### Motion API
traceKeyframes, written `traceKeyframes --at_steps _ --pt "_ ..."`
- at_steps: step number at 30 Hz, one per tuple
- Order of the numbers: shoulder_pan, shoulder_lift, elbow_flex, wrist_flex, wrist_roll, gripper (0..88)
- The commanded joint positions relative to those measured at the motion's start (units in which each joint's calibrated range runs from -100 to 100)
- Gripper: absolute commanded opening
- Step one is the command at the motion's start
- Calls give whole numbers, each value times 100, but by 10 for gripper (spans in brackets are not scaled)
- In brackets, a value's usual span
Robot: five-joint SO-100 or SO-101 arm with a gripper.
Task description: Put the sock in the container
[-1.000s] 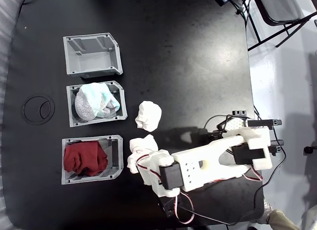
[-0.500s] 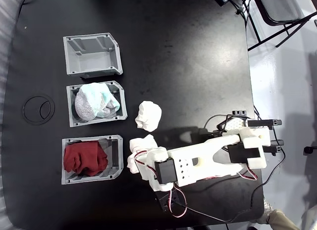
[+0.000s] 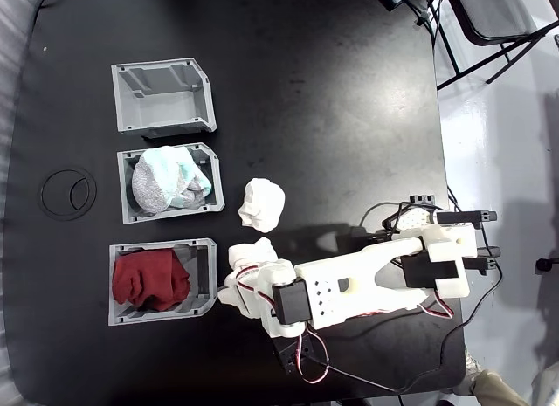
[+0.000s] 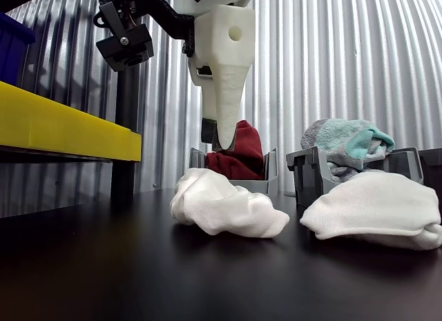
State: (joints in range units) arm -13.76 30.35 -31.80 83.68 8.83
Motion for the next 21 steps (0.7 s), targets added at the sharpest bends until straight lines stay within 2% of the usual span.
traceKeyframes --at_steps 1,21 --pt "-6 -44 -147 9 1 358" --pt "26 650 -228 -34 41 360"
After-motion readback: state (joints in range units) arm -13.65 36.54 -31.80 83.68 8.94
